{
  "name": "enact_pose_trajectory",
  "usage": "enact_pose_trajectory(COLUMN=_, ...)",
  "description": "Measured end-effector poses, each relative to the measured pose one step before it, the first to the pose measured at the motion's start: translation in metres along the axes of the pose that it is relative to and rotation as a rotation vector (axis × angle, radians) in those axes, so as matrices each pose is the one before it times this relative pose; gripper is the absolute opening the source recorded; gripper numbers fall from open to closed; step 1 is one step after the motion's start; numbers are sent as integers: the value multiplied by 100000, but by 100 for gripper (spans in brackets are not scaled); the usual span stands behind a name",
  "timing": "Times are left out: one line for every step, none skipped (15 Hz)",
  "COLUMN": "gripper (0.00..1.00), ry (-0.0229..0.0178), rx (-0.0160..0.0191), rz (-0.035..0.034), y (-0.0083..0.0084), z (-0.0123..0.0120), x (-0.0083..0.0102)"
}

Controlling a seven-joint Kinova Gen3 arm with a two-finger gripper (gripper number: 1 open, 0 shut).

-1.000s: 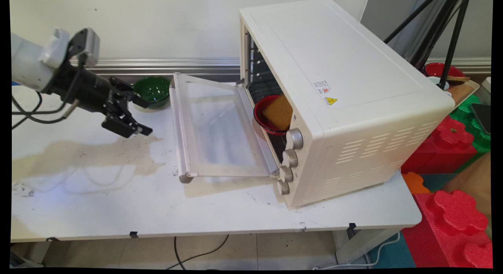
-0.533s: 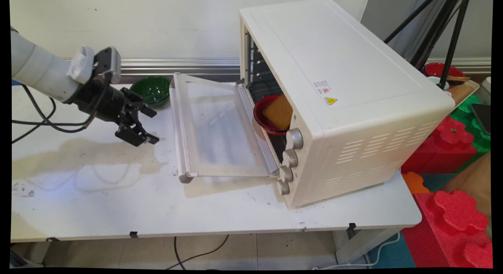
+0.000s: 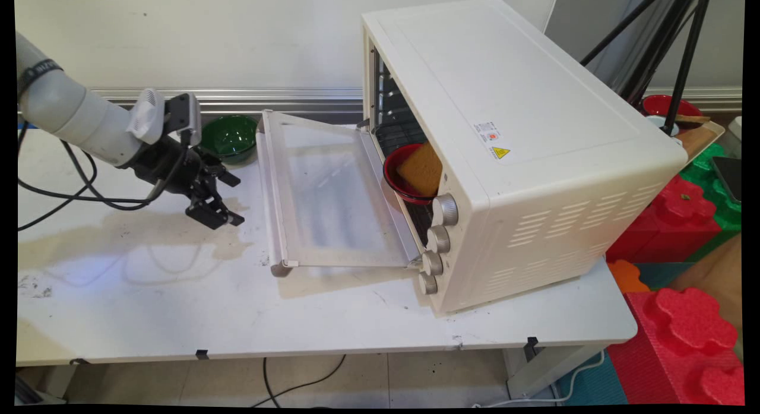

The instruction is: Close the oven

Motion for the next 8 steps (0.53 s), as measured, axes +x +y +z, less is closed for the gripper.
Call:
enact_pose_trajectory(gripper=100, ry=-257, rx=259, rz=115, y=-123, z=368, x=28)
enact_pose_trajectory(gripper=100, ry=-198, rx=161, rz=78, y=-128, z=372, x=73)
enact_pose_trajectory(gripper=100, ry=-168, rx=169, rz=-57, y=-99, z=370, x=25)
enact_pose_trajectory(gripper=100, ry=-66, rx=41, rz=-40, y=-79, z=353, x=48)
enact_pose_trajectory(gripper=0, ry=-51, rx=45, rz=-3, y=-58, z=357, x=37)
enact_pose_trajectory(gripper=0, ry=54, rx=54, rz=-48, y=-50, z=232, x=57)
enact_pose_trajectory(gripper=0, ry=123, rx=139, rz=-248, y=-48, z=263, x=33)
enact_pose_trajectory(gripper=0, ry=210, rx=187, rz=-238, y=-25, z=158, x=12)
